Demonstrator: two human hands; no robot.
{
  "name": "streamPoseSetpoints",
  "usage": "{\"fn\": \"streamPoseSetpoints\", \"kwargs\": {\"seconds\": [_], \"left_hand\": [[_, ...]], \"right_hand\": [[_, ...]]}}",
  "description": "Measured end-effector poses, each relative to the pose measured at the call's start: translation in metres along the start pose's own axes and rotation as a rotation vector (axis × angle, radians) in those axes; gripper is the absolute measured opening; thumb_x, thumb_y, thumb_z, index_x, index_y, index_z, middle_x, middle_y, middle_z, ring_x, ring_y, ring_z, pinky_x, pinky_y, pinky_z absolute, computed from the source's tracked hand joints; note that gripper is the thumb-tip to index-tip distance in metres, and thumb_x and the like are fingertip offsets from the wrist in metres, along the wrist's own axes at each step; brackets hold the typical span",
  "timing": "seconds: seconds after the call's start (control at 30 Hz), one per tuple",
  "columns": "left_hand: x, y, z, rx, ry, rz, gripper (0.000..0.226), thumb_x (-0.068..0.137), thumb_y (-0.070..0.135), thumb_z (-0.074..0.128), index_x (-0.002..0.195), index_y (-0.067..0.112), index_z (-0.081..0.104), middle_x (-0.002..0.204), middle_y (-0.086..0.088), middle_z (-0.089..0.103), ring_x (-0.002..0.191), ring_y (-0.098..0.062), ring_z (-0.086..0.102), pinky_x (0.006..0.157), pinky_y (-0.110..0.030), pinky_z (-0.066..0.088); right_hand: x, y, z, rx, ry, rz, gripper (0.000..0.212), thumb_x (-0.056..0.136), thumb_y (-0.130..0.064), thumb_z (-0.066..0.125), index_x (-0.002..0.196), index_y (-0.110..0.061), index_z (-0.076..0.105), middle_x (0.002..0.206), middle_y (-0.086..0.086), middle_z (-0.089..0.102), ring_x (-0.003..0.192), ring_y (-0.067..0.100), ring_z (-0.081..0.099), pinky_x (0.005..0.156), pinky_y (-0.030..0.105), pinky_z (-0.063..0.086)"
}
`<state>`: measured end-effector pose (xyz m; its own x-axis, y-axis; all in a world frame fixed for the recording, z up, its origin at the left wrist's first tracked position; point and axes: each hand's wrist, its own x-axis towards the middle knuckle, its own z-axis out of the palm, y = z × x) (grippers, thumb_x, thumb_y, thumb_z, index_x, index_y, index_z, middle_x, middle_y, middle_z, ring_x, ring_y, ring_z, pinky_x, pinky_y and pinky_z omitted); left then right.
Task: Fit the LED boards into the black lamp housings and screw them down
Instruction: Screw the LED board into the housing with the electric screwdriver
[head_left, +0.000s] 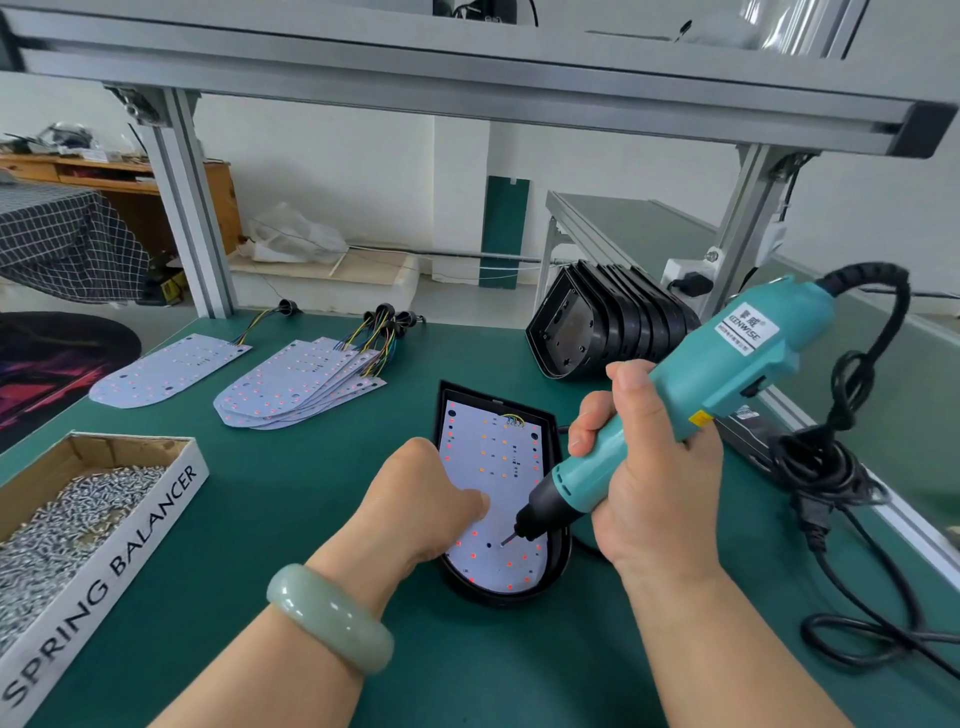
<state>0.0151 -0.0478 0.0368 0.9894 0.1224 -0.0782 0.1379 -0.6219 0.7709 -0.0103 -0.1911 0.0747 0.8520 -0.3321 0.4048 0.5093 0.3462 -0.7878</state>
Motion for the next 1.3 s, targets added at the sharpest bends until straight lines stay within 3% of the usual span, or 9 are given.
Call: {"fn": "streamPoseSetpoints", "kwargs": {"seconds": [0.17,0.57,0.8,1.07,1.3], "left_hand": [[-0.002,0.000,0.000,-0.003,0.017,-0.002,0.039,0.076,0.021,0.071,0.069,0.014,0.033,0.062,0.001,0.035,0.052,-0.018,0.029,0.047,-0.023,0.026],[-0.002,-0.001,0.001,-0.006,0.034,-0.016,0.040,0.075,0.021,0.071,0.069,0.015,0.032,0.061,0.001,0.034,0.050,-0.018,0.028,0.044,-0.022,0.025],[-0.002,-0.001,0.002,0.002,0.048,-0.008,0.042,0.075,0.021,0.072,0.068,0.014,0.031,0.061,0.001,0.032,0.050,-0.018,0.027,0.044,-0.022,0.023],[-0.002,-0.001,0.002,0.032,0.070,-0.005,0.043,0.075,0.021,0.070,0.067,0.015,0.028,0.061,0.002,0.026,0.052,-0.018,0.020,0.043,-0.021,0.019],[-0.003,-0.001,0.001,0.025,0.061,-0.004,0.046,0.075,0.022,0.071,0.067,0.016,0.027,0.060,0.002,0.025,0.050,-0.018,0.020,0.042,-0.021,0.018]], "right_hand": [[-0.003,-0.001,0.001,-0.005,-0.050,-0.042,0.012,0.075,-0.038,0.065,0.067,-0.028,0.063,0.053,0.000,0.052,0.046,0.016,0.047,0.049,0.022,0.040],[-0.003,0.001,0.002,0.045,-0.062,-0.005,0.009,0.075,-0.033,0.066,0.069,-0.027,0.063,0.053,0.002,0.051,0.044,0.016,0.047,0.048,0.023,0.040],[-0.004,0.002,0.007,0.043,-0.125,0.002,0.011,0.073,-0.039,0.066,0.076,-0.029,0.066,0.055,0.002,0.053,0.047,0.016,0.048,0.052,0.023,0.043],[-0.011,0.002,0.009,0.020,-0.292,-0.028,0.013,0.073,-0.026,0.065,0.083,-0.034,0.067,0.053,-0.002,0.054,0.048,0.014,0.049,0.053,0.022,0.044],[-0.007,0.002,0.010,-0.003,-0.219,-0.024,0.008,0.079,-0.017,0.061,0.086,-0.020,0.061,0.052,-0.002,0.055,0.043,0.014,0.047,0.048,0.021,0.042]]}}
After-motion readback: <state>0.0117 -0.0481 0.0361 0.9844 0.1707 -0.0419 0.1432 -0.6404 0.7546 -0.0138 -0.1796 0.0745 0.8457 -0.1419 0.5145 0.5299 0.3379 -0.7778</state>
